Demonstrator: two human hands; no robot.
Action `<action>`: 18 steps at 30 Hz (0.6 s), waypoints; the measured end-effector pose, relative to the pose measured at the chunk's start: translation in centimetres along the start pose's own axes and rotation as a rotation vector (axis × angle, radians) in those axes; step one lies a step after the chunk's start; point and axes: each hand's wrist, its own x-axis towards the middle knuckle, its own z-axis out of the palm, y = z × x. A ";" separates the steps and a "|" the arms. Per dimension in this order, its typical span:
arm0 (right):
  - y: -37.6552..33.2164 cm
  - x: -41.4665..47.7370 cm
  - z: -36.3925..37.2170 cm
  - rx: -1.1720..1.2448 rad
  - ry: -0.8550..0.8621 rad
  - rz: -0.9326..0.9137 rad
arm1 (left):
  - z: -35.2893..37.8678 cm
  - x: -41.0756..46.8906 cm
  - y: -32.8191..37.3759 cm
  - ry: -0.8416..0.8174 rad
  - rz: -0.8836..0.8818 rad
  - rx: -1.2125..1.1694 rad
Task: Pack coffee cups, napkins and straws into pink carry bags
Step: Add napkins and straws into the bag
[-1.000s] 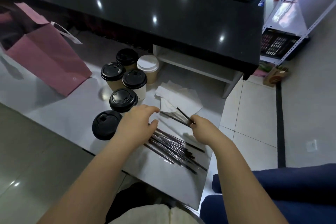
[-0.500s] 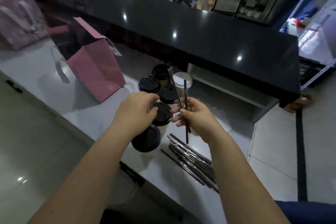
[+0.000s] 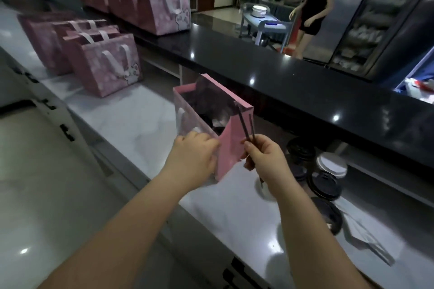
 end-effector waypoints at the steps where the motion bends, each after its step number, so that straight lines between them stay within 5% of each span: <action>1: -0.8 0.7 1.1 -0.025 0.018 -0.012 | -0.4 0.6 -1.5 0.007 0.003 -0.008; 18: -9.7 15.4 7.9 0.167 -0.095 -0.097 | -0.9 17.0 -15.2 0.049 0.008 -0.312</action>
